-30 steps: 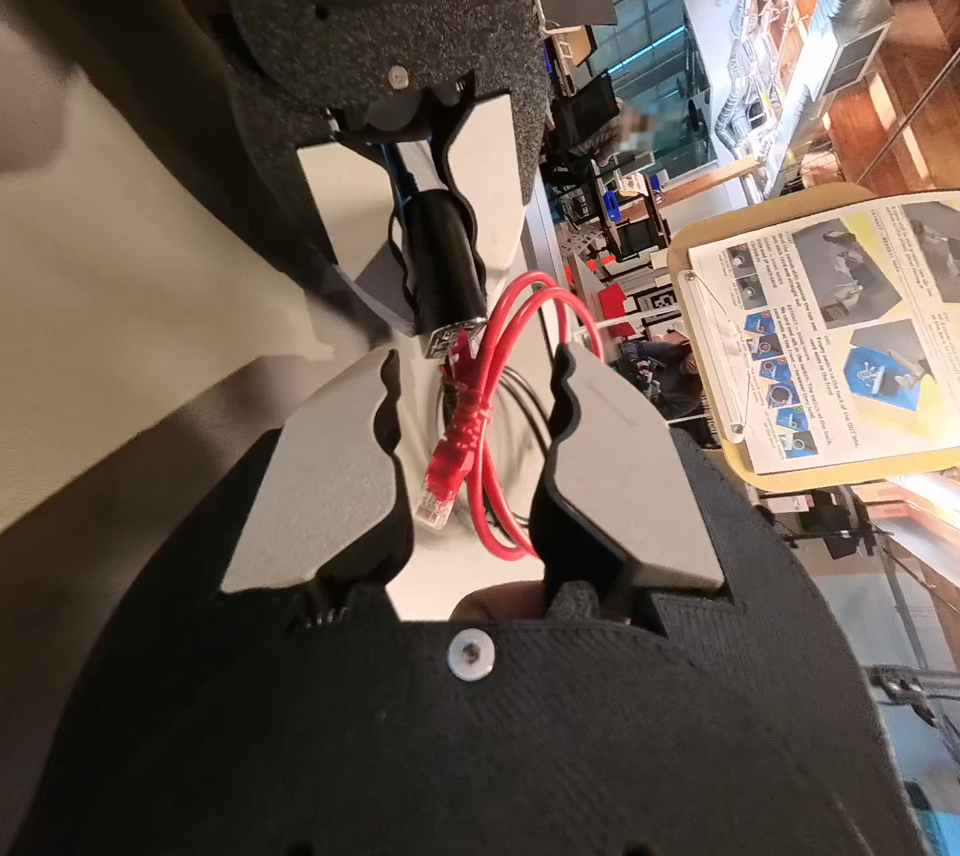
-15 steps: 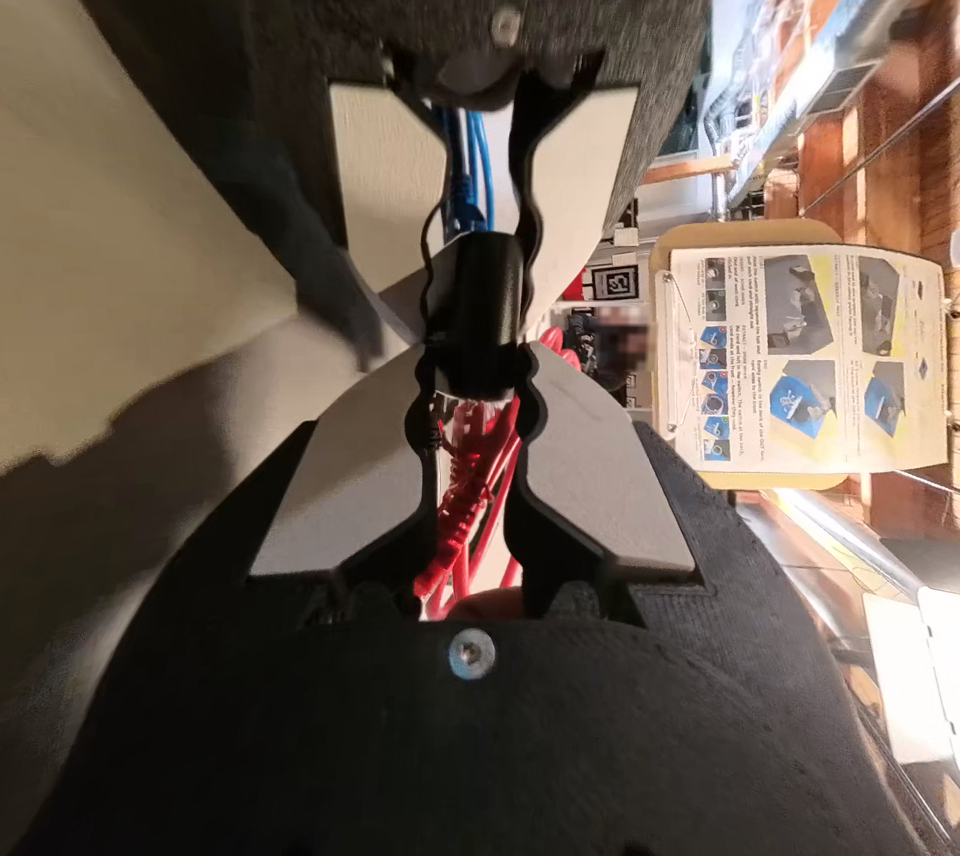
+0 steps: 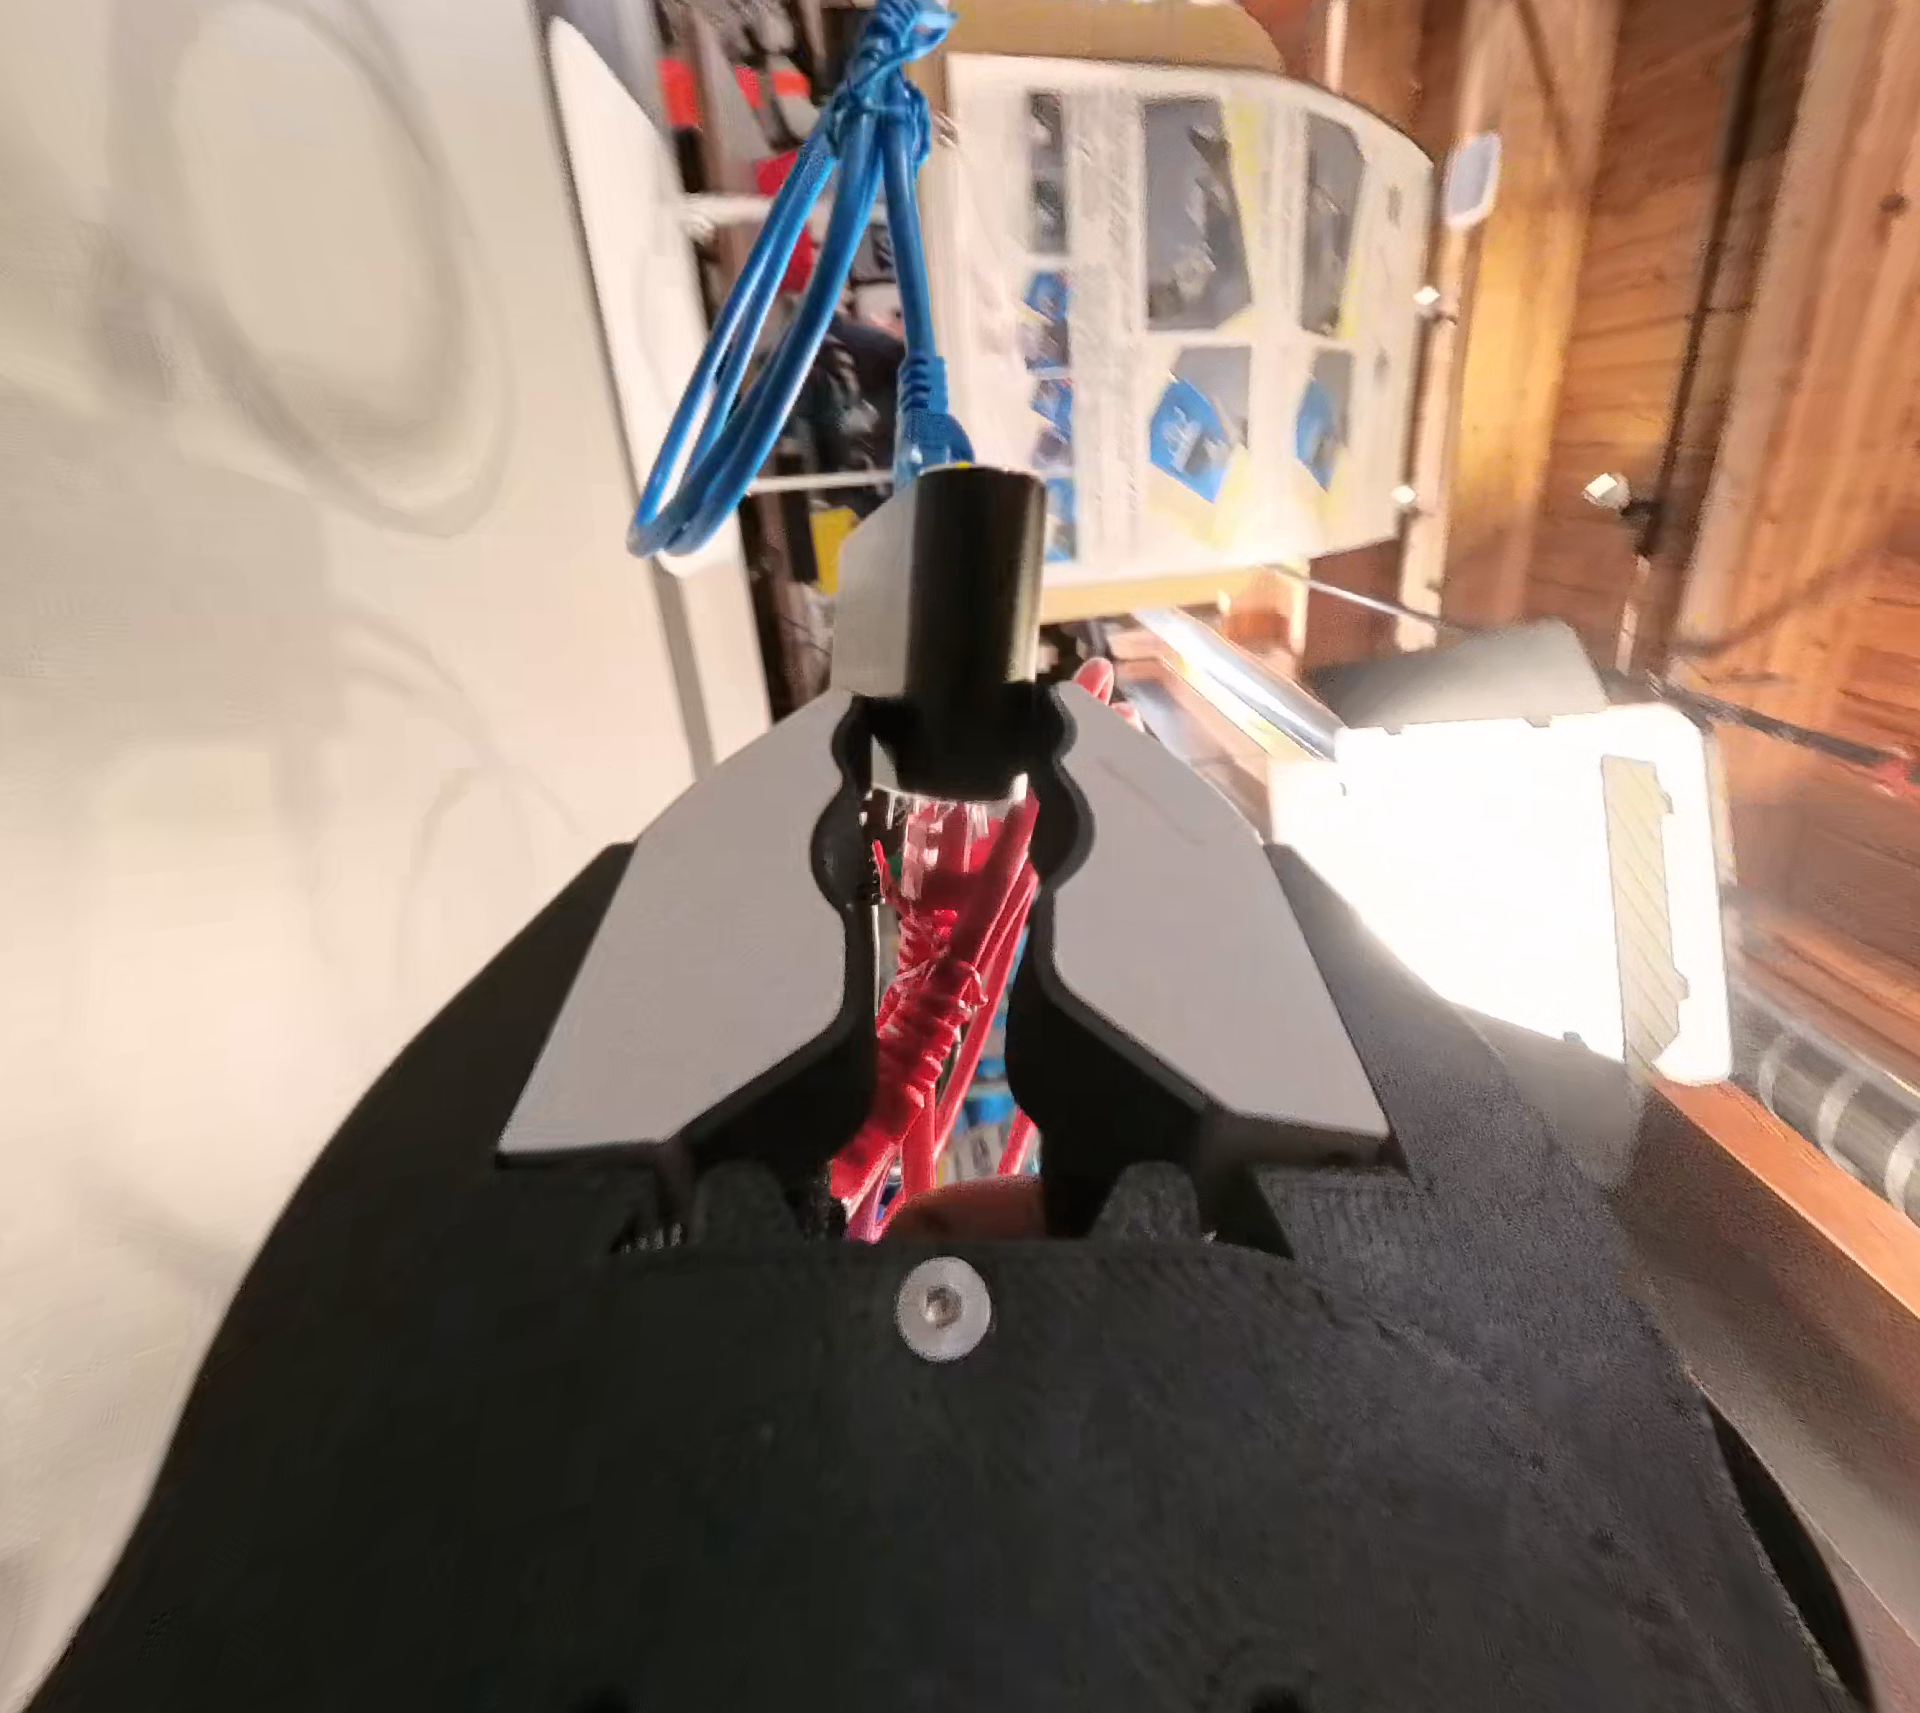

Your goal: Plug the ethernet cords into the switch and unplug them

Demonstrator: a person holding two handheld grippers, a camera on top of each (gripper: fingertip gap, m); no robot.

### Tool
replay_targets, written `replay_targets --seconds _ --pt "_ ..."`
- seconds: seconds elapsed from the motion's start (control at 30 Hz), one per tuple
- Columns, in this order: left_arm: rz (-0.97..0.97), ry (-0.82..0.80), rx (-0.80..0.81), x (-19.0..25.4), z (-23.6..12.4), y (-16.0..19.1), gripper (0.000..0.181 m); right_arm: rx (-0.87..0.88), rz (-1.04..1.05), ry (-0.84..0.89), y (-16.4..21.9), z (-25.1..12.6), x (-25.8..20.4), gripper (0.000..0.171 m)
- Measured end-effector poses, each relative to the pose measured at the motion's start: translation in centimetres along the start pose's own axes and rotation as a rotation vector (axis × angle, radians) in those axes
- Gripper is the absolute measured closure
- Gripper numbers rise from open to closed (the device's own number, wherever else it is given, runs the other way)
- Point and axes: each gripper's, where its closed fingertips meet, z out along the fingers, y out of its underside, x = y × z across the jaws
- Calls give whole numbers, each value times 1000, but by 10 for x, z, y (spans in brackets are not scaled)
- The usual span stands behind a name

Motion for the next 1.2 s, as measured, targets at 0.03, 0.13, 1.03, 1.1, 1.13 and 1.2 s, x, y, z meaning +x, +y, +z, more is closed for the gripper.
replay_targets --seconds 0.03,0.13,1.03,1.1,1.13,1.2 --pt "10 20 -16 6 2 2 138 -26 9 36 9 -3 14 143" --pt "57 90 -67 25 7 11 139 -117 55 126 40 -21 59 142" --pt "157 198 -139 53 8 24 147 -602 714 -282 267 -94 20 129" --pt "146 197 -142 52 8 24 147 -555 830 -279 264 -97 32 123" --pt "137 195 -149 51 9 25 147 -514 901 -265 261 -99 41 122" --pt "95 193 -185 48 9 29 151 -439 1078 -270 249 -108 54 105"
